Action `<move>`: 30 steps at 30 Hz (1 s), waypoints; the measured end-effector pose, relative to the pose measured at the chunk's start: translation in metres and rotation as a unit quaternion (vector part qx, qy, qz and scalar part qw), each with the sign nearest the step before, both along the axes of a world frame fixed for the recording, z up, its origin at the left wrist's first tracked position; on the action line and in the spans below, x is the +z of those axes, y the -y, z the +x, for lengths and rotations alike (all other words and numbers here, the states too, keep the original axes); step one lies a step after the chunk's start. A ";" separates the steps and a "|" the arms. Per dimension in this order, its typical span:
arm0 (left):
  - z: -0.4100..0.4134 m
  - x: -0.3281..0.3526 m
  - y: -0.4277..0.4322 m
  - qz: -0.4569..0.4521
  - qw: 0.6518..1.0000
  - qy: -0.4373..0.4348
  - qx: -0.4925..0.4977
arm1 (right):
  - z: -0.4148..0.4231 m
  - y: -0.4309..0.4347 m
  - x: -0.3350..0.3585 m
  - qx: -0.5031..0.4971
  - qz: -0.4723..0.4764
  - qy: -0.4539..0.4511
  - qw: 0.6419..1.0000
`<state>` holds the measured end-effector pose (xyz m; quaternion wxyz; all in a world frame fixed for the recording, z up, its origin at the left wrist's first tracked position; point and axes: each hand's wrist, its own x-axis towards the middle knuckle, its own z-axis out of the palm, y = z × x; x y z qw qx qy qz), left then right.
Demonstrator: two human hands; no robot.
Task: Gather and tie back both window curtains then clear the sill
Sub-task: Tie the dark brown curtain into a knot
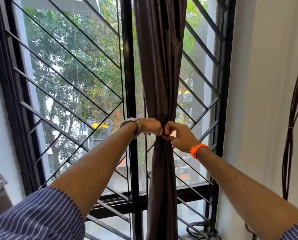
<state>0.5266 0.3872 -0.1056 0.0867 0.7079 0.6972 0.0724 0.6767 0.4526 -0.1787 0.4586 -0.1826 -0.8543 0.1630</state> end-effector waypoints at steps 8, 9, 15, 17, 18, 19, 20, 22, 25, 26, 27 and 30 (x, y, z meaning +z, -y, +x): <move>0.004 -0.007 -0.003 0.009 0.997 0.082 -0.003 | 0.003 0.000 0.001 0.015 -0.135 -0.027 0.990; 0.004 -0.008 -0.003 0.010 0.996 0.091 0.000 | 0.003 0.001 0.001 0.013 -0.129 -0.028 0.991; 0.005 -0.006 -0.005 0.015 0.994 0.107 0.007 | 0.002 0.010 -0.007 -0.069 0.022 -0.025 0.997; 0.006 -0.006 -0.006 0.018 0.994 0.110 0.007 | 0.006 0.013 -0.007 -0.082 0.051 -0.009 0.995; 0.007 -0.006 -0.007 0.021 0.993 0.113 0.004 | 0.007 0.014 -0.006 -0.088 0.068 -0.008 0.994; 0.008 -0.007 -0.006 0.025 0.993 0.114 0.001 | 0.008 0.014 -0.005 -0.092 0.086 -0.011 0.992; 0.009 -0.007 -0.006 0.028 0.993 0.115 0.000 | 0.008 0.014 -0.004 -0.093 0.107 -0.012 0.990; 0.009 -0.006 -0.006 0.030 0.992 0.120 -0.005 | 0.009 0.017 -0.004 -0.098 0.168 0.003 0.981; 0.007 -0.006 -0.006 0.022 0.992 0.125 -0.019 | 0.013 0.018 -0.011 -0.166 0.264 0.025 0.950; 0.006 -0.006 -0.006 0.024 0.991 0.128 -0.022 | 0.013 0.017 -0.013 -0.185 0.282 0.023 0.941; 0.005 -0.006 -0.005 0.027 0.990 0.134 -0.025 | 0.014 0.017 -0.016 -0.191 0.285 0.019 0.939; -0.003 -0.011 -0.004 0.064 0.988 0.137 -0.035 | 0.016 0.010 -0.024 -0.153 0.220 -0.024 0.963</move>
